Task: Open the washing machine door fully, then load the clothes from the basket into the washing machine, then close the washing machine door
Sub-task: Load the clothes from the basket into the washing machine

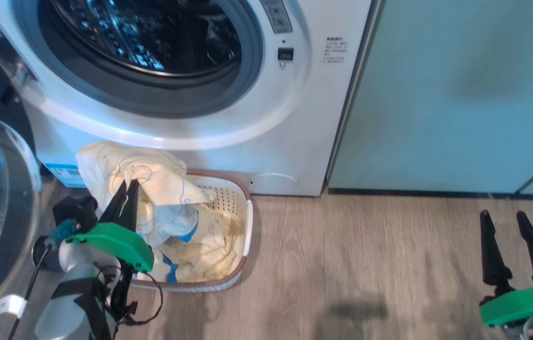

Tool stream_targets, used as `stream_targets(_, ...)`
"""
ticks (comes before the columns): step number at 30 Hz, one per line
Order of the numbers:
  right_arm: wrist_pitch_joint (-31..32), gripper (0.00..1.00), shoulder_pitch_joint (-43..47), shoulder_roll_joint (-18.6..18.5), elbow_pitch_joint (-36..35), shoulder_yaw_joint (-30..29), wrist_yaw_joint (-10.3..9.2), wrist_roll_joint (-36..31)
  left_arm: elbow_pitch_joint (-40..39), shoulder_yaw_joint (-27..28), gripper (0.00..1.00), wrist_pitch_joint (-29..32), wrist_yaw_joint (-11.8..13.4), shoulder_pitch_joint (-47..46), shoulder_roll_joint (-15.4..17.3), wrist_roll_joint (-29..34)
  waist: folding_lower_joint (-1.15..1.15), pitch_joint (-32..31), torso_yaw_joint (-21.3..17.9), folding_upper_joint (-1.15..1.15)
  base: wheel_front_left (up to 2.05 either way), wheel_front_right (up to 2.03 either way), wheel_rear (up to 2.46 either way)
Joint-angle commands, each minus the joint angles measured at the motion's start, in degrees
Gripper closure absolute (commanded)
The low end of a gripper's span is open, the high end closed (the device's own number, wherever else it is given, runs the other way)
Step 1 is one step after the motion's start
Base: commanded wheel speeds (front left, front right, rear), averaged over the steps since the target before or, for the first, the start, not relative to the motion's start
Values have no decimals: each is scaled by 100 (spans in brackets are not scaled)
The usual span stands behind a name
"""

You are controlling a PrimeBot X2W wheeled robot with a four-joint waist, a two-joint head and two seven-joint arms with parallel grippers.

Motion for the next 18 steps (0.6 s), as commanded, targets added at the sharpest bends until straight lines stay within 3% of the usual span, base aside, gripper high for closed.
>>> stream_targets(1,-37,0,-40,-85,-171,86,9,-33,-263,206,100,-62,-2,-88,187,-60,1,-124,51,-1,0,0,0)
stream_targets(10,-37,0,157,-63,-251,75,9,-76,-1082,102,100,-62,-6,453,474,-496,1,-458,62,-1,0,0,0)
stream_targets(18,-37,0,218,-60,-310,45,9,-103,-1327,95,100,-62,-7,604,552,-671,1,-536,87,-1,0,0,0)
